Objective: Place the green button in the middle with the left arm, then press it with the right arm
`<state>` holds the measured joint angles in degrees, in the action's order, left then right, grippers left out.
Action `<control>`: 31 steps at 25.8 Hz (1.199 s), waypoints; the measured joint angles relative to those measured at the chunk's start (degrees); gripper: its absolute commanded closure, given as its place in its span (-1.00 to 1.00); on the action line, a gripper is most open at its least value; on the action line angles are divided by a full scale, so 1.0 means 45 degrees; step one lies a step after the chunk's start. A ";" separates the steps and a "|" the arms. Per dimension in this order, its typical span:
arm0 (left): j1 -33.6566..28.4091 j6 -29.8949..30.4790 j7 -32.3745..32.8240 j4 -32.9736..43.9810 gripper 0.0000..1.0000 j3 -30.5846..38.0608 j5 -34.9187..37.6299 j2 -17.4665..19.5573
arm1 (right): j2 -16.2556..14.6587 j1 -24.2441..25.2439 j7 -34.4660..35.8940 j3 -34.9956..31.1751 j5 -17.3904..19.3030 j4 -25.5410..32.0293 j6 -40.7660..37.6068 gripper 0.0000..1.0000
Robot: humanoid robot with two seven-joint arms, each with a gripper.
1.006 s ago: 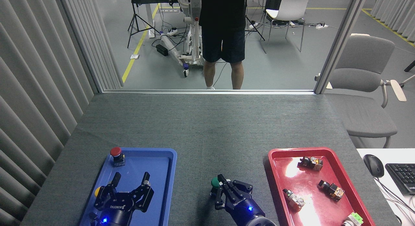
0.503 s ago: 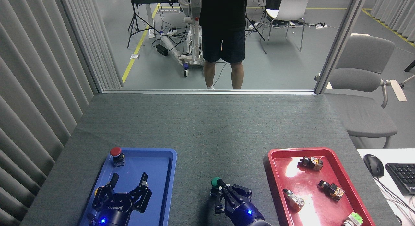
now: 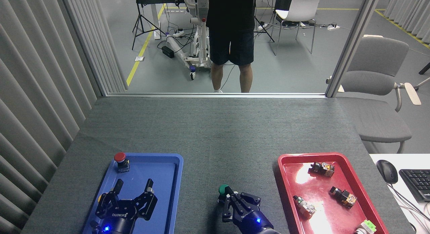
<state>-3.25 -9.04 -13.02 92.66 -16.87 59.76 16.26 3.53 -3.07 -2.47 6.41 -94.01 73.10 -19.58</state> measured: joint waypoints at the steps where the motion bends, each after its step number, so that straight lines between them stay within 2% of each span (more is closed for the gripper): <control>1: 0.0002 0.0000 0.0000 0.0002 -0.98 0.0000 0.0000 0.0000 | 0.0004 0.0002 0.0002 0.0000 0.0007 -0.0006 -0.0003 1.00; 10: -0.0039 0.0000 0.0018 0.0013 -0.98 0.0000 0.0000 0.0000 | 0.0049 -0.0048 -0.0308 -0.0042 0.0123 0.0361 -0.0109 1.00; 18: -0.0027 0.0000 0.0019 0.0015 -0.98 0.0000 0.0001 -0.0016 | 0.0049 -0.0112 0.0161 -0.0089 0.0227 0.0917 -0.0120 1.00; 19: -0.0023 0.0000 0.0019 0.0015 -0.98 0.0000 0.0000 -0.0014 | 0.0032 -0.0112 0.0209 -0.0103 0.0231 0.1063 -0.0120 0.94; 21: -0.0013 0.0000 0.0019 0.0023 -0.98 0.0000 0.0001 -0.0008 | -0.0044 -0.0101 0.0289 -0.0178 0.0238 0.1435 -0.0120 0.67; 26: 0.0035 0.0000 0.0019 0.0073 -0.98 -0.0001 0.0013 -0.0002 | -0.0363 -0.0089 0.0732 -0.1380 0.0338 0.2077 -0.0075 0.50; 27: 0.0041 0.0000 0.0010 0.0073 -0.98 0.0002 0.0013 -0.0002 | -0.0502 -0.0091 0.0828 -0.1665 0.0461 0.2177 -0.0085 0.35; 28: 0.0047 0.0000 -0.0017 0.0071 -0.98 0.0007 0.0013 -0.0004 | -0.0649 -0.0090 0.0895 -0.1871 0.0638 0.2261 -0.0097 0.01; 29: 0.0052 0.0000 -0.0041 0.0068 -0.98 0.0010 0.0012 -0.0007 | -0.0835 -0.0089 0.0953 -0.2052 0.0886 0.2329 -0.0113 -0.96; 31: 0.0056 -0.0023 -0.0109 0.0061 -0.98 0.0014 0.0010 -0.0012 | -0.1245 -0.0068 0.1104 -0.2381 0.1436 0.2411 -0.0115 -1.00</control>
<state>-3.00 -9.15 -13.51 92.93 -16.81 59.81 16.21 -2.07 -3.38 2.50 -4.30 -87.55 83.96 -20.10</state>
